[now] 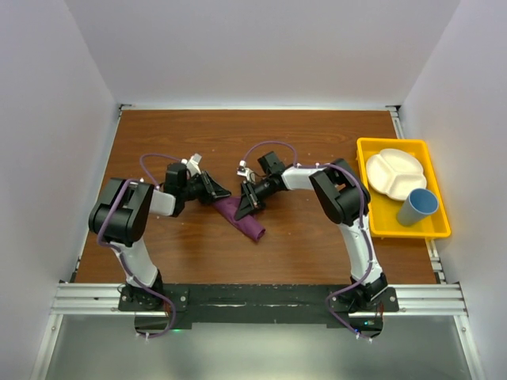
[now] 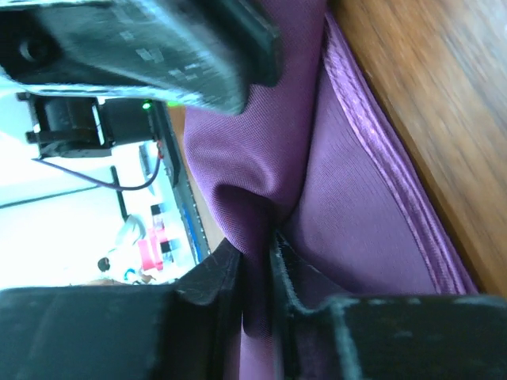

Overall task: Fold the napkin, place the utensils inside, and roll it up
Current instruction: Roll the napkin with the utensil

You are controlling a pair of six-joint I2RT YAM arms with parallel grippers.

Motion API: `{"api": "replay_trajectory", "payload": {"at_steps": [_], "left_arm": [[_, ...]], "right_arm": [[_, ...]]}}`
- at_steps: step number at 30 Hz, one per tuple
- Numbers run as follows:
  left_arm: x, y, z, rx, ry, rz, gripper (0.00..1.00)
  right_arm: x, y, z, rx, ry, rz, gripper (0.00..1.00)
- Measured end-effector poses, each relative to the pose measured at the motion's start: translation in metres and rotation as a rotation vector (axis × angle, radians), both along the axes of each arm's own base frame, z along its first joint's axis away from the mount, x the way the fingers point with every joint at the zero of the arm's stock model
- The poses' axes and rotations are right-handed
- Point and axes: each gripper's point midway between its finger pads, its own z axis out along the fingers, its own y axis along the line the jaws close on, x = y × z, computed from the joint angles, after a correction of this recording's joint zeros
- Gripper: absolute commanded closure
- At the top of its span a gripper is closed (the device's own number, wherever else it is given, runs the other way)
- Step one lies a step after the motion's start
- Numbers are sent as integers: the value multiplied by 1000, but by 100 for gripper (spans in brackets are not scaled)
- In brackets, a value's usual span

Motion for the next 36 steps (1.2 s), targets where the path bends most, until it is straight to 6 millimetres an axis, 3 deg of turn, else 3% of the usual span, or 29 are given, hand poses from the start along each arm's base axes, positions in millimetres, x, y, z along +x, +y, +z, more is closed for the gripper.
{"api": "replay_trajectory", "payload": {"at_steps": [3,9,15,19,23,27,28,31,33,34,36], "left_arm": [[1,0,-5,5,-5,-8,89],[3,2,-8,14,-39,-28,90],[5,2,-8,23,-59,-46,91],[5,2,-8,25,-56,-49,92],[6,2,-9,30,-47,-52,92],[7,2,-10,39,-37,-57,93],[7,2,-11,43,-37,-60,93],[8,3,-11,58,-32,-69,93],[10,3,-12,71,-32,-75,93],[12,4,-13,77,-35,-78,93],[15,6,-16,94,-34,-81,93]], "right_arm": [[2,-4,1,-53,-17,-15,73],[11,-11,7,-165,-67,-42,56],[21,-33,21,-308,-216,-58,45],[16,-46,35,-368,-313,-38,44],[-14,-53,29,-421,-352,17,45],[-42,-62,2,-505,-339,62,63],[-43,-62,2,-512,-349,62,75],[-37,-69,-2,-558,-405,36,80],[-33,-74,-2,-585,-436,20,78],[-30,-77,-1,-599,-457,15,70],[-26,-84,0,-630,-493,3,63]]}}
